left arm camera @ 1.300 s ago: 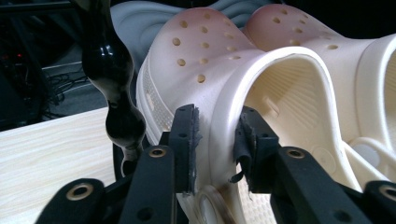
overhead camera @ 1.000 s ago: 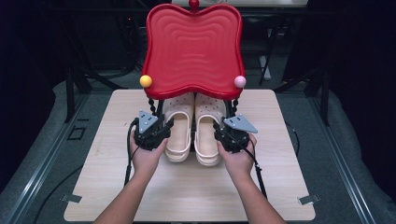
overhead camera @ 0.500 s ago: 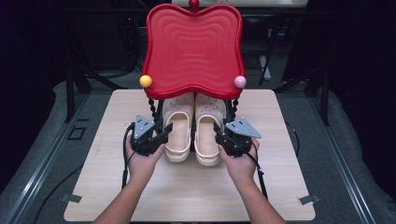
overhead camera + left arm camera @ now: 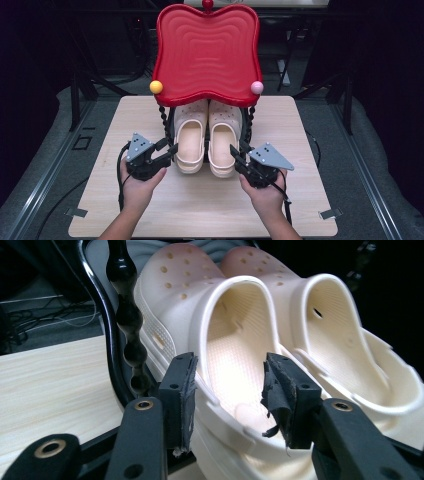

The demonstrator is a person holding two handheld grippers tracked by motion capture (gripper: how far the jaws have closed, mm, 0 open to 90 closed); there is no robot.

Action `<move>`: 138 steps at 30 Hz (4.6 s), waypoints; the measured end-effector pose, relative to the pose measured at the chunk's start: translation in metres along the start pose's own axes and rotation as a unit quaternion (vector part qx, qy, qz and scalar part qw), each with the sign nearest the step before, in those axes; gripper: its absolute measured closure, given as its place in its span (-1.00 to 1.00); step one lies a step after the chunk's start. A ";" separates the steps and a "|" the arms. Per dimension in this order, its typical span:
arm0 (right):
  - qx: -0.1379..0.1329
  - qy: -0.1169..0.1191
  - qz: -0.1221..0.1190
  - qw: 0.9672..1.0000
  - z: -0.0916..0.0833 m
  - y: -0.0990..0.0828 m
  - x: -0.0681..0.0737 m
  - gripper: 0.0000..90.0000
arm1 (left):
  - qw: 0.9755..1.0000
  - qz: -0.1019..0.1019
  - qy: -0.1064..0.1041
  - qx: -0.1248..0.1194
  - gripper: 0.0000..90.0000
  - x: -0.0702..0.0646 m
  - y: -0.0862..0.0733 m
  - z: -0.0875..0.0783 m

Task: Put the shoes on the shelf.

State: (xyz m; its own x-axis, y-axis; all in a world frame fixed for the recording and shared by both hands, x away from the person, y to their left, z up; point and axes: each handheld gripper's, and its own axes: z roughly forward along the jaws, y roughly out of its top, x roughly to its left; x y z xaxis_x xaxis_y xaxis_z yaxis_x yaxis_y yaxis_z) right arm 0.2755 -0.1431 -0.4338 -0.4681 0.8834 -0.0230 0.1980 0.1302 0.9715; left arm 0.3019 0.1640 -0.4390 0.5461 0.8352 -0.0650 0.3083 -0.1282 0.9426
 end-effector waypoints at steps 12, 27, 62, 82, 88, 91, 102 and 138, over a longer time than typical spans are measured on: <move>0.024 0.005 -0.024 0.999 -0.039 -0.046 0.021 0.73 | 1.000 -0.005 -0.019 -0.002 0.42 -0.008 -0.035 -0.034; 0.106 0.017 -0.041 0.993 -0.012 -0.090 0.033 1.00 | 0.997 0.010 -0.046 0.058 1.00 -0.025 -0.082 -0.007; 0.105 -0.005 -0.043 0.994 0.021 -0.069 0.013 1.00 | 0.997 0.023 -0.020 0.068 1.00 -0.023 -0.048 0.028; 0.092 -0.027 -0.022 0.995 0.058 -0.046 -0.002 1.00 | 0.997 0.021 -0.002 0.074 1.00 -0.011 -0.027 0.062; 0.090 -0.024 -0.019 0.995 0.068 -0.045 0.000 1.00 | 0.997 0.021 0.003 0.076 1.00 -0.012 -0.026 0.070; 0.094 -0.025 -0.022 0.995 0.073 -0.044 0.001 1.00 | 0.996 0.021 0.007 0.082 1.00 -0.012 -0.026 0.074; 0.105 -0.029 -0.009 0.994 0.086 -0.047 -0.002 1.00 | 0.996 0.011 0.009 0.088 1.00 -0.007 -0.028 0.084; 0.085 -0.021 0.001 0.996 0.072 -0.048 -0.004 0.95 | 0.997 0.009 0.000 0.072 0.98 -0.004 -0.028 0.072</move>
State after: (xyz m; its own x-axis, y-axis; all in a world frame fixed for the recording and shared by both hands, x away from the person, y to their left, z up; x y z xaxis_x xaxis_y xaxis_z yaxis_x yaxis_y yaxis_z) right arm 0.3299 -0.1205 -0.4978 -0.4320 0.9012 -0.0346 0.3432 0.1997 0.9178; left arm 0.3467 0.1259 -0.4886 0.5517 0.8326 -0.0486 0.4067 -0.2177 0.8872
